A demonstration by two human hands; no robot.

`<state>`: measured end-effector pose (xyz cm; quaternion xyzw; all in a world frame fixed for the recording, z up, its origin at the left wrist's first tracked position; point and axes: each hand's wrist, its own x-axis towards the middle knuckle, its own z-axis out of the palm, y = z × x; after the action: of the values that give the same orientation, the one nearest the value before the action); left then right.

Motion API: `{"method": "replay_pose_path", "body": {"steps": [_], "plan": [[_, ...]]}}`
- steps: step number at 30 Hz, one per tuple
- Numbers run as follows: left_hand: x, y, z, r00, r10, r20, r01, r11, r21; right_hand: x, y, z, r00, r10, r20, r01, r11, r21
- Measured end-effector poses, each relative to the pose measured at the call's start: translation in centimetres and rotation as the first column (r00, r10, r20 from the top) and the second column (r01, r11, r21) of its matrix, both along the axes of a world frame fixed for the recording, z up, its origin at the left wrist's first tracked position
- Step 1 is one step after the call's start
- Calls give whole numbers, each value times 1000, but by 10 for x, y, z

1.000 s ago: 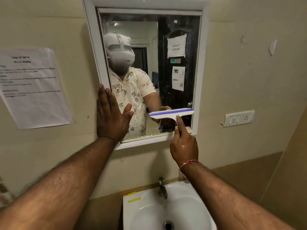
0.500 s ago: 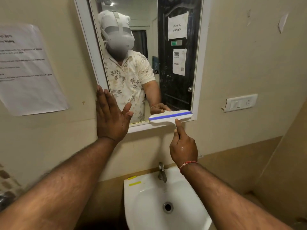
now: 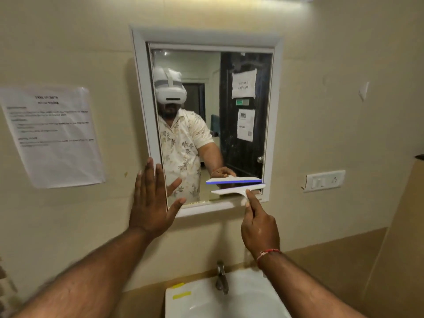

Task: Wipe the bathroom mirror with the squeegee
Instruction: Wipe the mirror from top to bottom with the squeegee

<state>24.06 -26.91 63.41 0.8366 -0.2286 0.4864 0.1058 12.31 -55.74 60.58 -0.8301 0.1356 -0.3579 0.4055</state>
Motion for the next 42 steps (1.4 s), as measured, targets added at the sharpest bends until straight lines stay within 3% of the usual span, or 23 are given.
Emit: {"method": "replay_pose_path", "body": {"steps": [4,11,19,24,31,42], "plan": [[1,7,32,995,22,96,-23,1000,15,3,0,56,993,9,120,-3,999,-49],[16,-7,149,974,61,217,-48,997,-64,16,0,192,951,25,307,17,991,-135],[49,-21,251,960,53,275,-8,987,-161,36,1,307,911,29,411,64,976,-209],[71,-26,246,932,71,356,-8,984,-176,53,4,324,912,29,409,35,988,-149],[66,-26,245,932,62,356,0,985,-171,64,11,320,888,68,455,-47,997,-57],[60,-27,246,932,22,361,51,980,-191,68,7,326,905,17,426,33,993,-111]]}}
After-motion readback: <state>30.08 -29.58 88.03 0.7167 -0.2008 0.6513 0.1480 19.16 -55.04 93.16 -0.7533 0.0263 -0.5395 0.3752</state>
